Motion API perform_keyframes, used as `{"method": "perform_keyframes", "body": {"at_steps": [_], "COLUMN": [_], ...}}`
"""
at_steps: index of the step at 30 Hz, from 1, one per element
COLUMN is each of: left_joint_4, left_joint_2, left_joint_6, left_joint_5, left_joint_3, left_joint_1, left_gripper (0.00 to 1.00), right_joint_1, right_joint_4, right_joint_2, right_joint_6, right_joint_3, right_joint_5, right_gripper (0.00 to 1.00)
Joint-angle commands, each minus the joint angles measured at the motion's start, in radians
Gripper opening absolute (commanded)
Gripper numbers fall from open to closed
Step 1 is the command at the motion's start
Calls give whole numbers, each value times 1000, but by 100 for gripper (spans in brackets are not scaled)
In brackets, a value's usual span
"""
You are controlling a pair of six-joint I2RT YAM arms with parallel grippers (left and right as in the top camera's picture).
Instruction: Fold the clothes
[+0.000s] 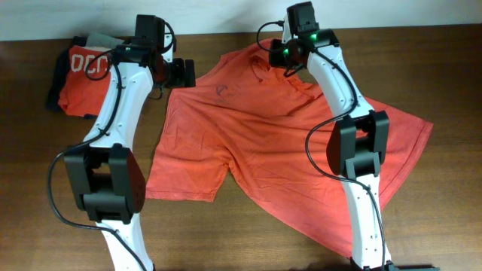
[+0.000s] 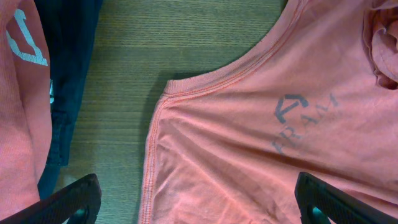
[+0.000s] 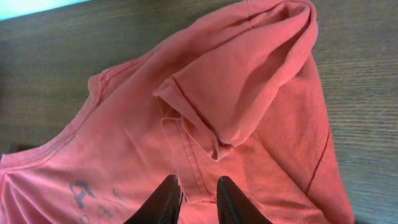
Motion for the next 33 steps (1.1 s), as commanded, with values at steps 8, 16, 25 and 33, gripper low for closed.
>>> {"method": "perform_keyframes", "body": {"at_steps": [8, 16, 25, 33], "left_joint_4": [0, 0, 0, 0], "left_joint_2": [-11, -11, -11, -11], "left_joint_6": [-2, -2, -2, -2], "left_joint_5": [10, 11, 10, 10], "left_joint_3": [7, 7, 7, 7], "left_joint_1": [5, 5, 5, 5], "left_gripper": [99, 99, 99, 99], "right_joint_1": [20, 20, 21, 39], "right_joint_4": [87, 191, 202, 209], "right_joint_2": [23, 23, 33, 54], "right_joint_6": [206, 293, 390, 421], "right_joint_3": [-105, -149, -149, -149], "right_joint_5": [107, 107, 107, 111], "right_gripper": [25, 29, 30, 38]}}
